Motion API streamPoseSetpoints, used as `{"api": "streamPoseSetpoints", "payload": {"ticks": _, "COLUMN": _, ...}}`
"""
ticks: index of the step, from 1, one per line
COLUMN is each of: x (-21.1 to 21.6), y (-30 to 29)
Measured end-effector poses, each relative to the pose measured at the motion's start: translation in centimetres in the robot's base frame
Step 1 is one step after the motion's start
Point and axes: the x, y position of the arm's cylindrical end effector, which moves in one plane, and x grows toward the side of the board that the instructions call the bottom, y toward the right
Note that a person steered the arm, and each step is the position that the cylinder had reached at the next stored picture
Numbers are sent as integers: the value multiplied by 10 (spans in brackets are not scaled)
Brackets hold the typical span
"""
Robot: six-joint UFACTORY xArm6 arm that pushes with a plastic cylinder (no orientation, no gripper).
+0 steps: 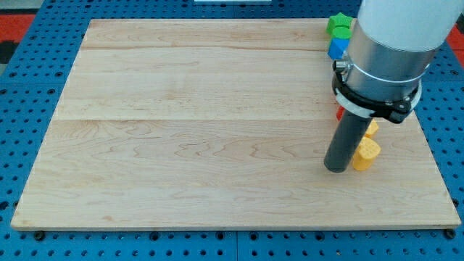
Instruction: Move the arm to the bottom right
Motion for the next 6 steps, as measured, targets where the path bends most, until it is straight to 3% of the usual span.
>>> {"api": "streamPoseSetpoints", "payload": {"ticks": 5, "x": 4, "y": -27}}
{"api": "streamPoseSetpoints", "payload": {"ticks": 6, "x": 46, "y": -10}}
